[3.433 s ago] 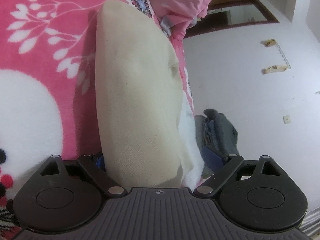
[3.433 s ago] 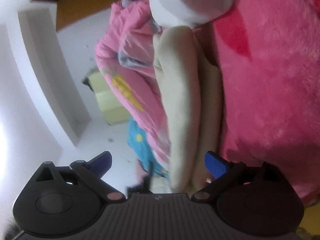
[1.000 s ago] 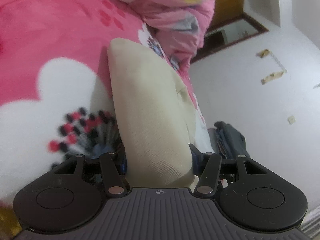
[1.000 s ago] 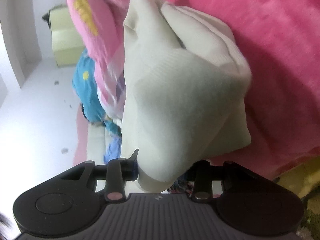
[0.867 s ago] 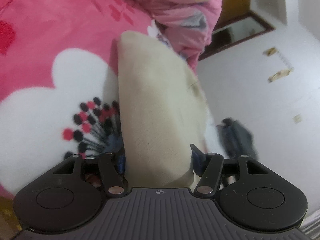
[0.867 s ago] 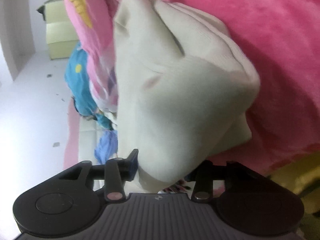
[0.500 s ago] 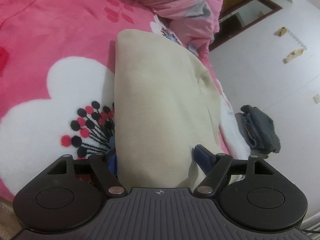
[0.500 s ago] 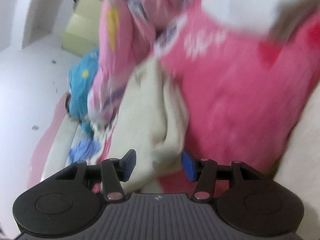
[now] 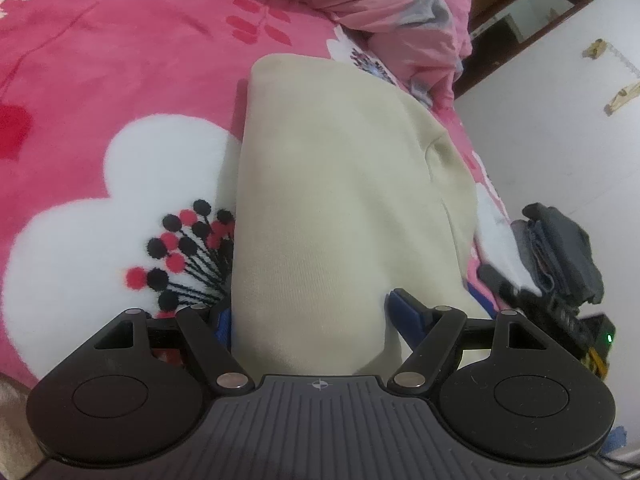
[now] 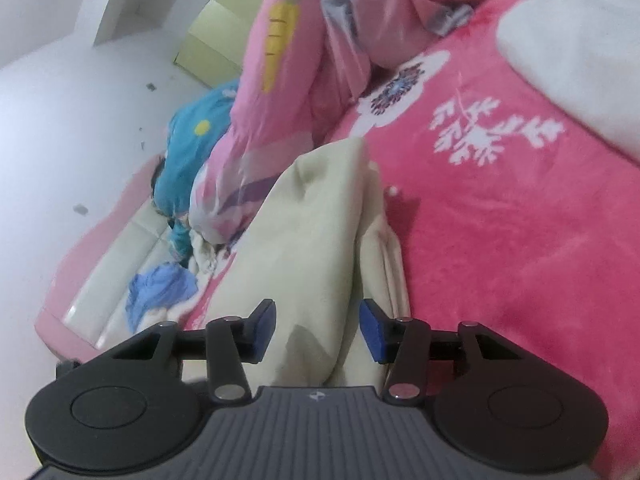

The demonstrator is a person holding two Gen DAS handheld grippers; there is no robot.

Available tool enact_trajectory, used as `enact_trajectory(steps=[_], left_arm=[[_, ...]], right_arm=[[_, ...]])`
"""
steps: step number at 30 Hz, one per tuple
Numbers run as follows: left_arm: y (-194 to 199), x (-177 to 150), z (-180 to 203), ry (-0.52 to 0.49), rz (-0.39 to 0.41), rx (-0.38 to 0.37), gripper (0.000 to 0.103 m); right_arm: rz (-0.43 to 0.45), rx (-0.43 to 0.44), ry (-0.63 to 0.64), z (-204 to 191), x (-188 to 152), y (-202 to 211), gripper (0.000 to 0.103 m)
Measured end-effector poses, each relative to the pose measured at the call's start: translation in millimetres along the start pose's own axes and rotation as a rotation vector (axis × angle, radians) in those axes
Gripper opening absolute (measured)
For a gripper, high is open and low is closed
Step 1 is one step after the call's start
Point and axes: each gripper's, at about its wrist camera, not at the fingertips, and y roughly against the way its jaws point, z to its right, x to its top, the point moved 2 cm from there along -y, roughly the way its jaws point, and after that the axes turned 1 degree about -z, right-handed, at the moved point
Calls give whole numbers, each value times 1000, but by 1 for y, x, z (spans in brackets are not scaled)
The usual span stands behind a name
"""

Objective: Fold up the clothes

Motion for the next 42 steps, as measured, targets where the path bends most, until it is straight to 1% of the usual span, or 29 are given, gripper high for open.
enact_trajectory(steps=[4, 5, 6, 7, 9, 10, 11, 13, 14, 15, 16, 17, 18, 19, 21, 23, 25, 26, 27, 29, 31, 33, 35, 38, 40, 42], left_arm=[[-2, 0, 0, 3, -4, 6, 78], [-3, 1, 0, 2, -6, 8, 79], [-3, 1, 1, 1, -9, 11, 79], [-4, 2, 1, 0, -11, 14, 79], [-5, 3, 2, -4, -18, 20, 79], [-6, 3, 3, -6, -21, 22, 79], [-6, 4, 3, -9, -23, 23, 80], [-6, 4, 4, -16, -26, 28, 81], [-6, 5, 5, -22, -27, 33, 81], [-5, 5, 6, -27, -28, 38, 81], [-4, 5, 7, -32, -28, 43, 81], [-4, 6, 8, -37, -29, 48, 81], [-3, 6, 8, -43, -30, 54, 80], [-3, 6, 9, -48, -30, 59, 80], [5, 7, 17, -102, -20, 108, 80], [17, 7, 28, -192, 8, 179, 80], [31, 9, 40, -287, 52, 251, 80], [37, 10, 46, -320, 75, 277, 80], [42, 14, 52, -343, 97, 288, 80], [44, 24, 63, -367, 133, 270, 80], [34, 37, 75, -380, 148, 221, 81], [17, 50, 86, -386, 140, 172, 81], [-7, 65, 97, -386, 116, 130, 81], [-35, 84, 111, -375, 87, 62, 81], [-50, 97, 115, -378, 82, 42, 81], [-65, 106, 115, -358, 76, 53, 80]], right_arm=[[40, 94, -84, 15, 12, -11, 49], [43, 123, -110, 19, 13, -15, 45], [42, 138, -126, 21, 14, -17, 30], [50, 138, -106, 17, 14, -15, 10], [78, 133, -37, 5, 12, -9, 11], [83, 115, -30, 4, 11, -7, 11], [76, 88, -41, 8, 10, -8, 11], [34, 55, -97, 29, 6, -15, 11], [32, 68, -117, 34, 6, -15, 11], [41, 96, -132, 36, 6, -12, 13], [56, 105, -118, 34, 7, -7, 15], [78, 88, -81, 29, 9, -2, 17], [102, 62, -39, 23, 12, 3, 24], [125, 37, 2, 18, 15, 8, 25], [171, -5, 76, 9, 21, 15, 25], [199, -33, 142, 1, 27, 15, 25], [190, -51, 171, -2, 31, 8, 25], [183, -60, 182, -2, 34, 3, 25], [175, -69, 193, -3, 36, -1, 25], [148, -78, 203, -3, 39, -11, 25], [107, -67, 197, -1, 38, -22, 25], [115, -37, 233, -7, 34, -22, 24], [140, 2, 291, -17, 27, -17, 21], [154, 17, 451, -40, 13, -15, 20], [148, 6, 578, -57, 1, -18, 20], [146, -33, 680, -67, -11, -22, 20]])
